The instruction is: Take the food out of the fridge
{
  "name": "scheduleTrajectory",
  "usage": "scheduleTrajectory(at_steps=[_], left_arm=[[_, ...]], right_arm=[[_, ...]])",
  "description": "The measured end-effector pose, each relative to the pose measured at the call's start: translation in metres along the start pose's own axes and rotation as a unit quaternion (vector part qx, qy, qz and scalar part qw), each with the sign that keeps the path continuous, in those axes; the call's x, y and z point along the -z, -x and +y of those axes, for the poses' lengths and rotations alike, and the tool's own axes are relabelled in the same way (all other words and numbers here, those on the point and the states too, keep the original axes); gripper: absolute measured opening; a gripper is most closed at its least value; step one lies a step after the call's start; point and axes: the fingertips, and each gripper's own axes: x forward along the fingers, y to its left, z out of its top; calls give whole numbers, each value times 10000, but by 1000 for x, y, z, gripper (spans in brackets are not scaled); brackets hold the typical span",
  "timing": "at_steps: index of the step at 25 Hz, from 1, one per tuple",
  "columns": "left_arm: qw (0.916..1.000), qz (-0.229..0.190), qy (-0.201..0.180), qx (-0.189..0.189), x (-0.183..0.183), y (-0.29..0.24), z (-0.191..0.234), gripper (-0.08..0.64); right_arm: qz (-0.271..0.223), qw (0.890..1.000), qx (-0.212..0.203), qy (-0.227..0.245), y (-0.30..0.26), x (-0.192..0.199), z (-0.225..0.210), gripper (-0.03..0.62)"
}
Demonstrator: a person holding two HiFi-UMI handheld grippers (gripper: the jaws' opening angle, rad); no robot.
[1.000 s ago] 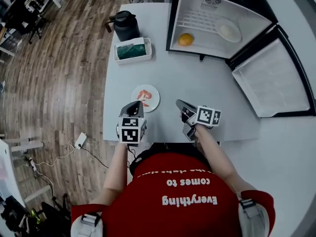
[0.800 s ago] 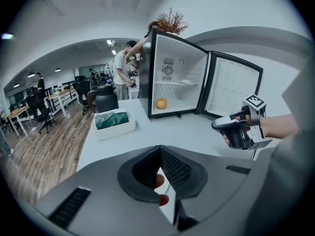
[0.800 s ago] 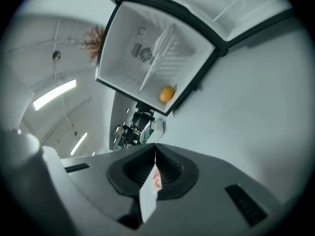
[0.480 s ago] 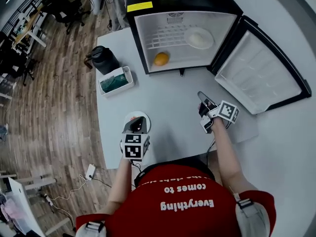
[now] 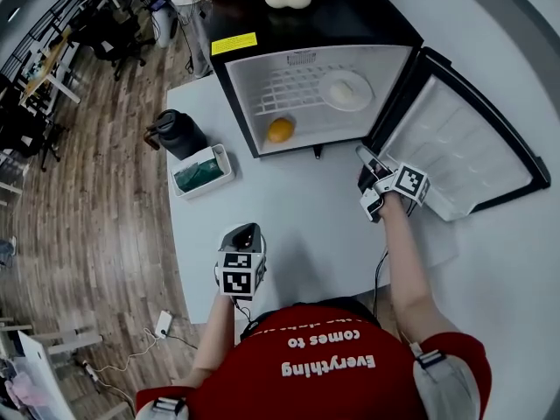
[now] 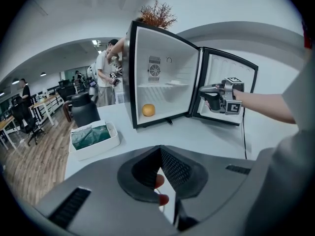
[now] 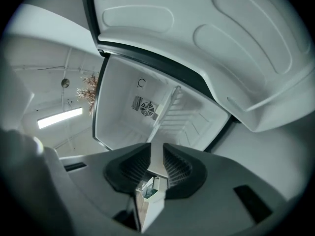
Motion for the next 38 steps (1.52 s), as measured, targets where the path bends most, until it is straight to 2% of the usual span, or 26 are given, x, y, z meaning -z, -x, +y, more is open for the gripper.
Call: scheduleTrajectory(at_steps=[2, 8, 16, 20, 24, 26, 28, 31, 38], left_arm=[[10000, 34, 40, 15, 1, -3, 1, 0], [9998, 181, 104, 75, 5, -13, 3, 0], [9996, 249, 27, 163, 1, -27, 0, 0], [9994, 298, 58, 165, 2, -32, 5, 0], [9991, 371, 110, 153, 6, -34, 9, 0], [9992, 378, 96, 132, 8, -36, 12, 0], [9992, 362, 98, 139, 7, -37, 12, 0], [9995, 277, 103, 147, 4, -35, 11, 0], [9996, -43, 61, 270, -20, -34, 3, 0]], right_arm=[[-56, 10000, 22, -41, -8, -13, -3, 93], [-300, 9992, -43, -260, -38, -50, -4, 121], [-541, 9960, -33, -710, -74, -82, -19, 129], [-651, 9950, -12, -757, -85, -93, -25, 129], [-770, 9909, -25, -1099, -92, -95, -32, 129], [-864, 9879, -57, -1287, -94, -96, -36, 126], [-968, 9850, -70, -1426, -94, -97, -37, 67], [-979, 9841, -65, -1479, -92, -95, -37, 31], [-667, 9878, -345, -1368, -81, -69, -15, 23]])
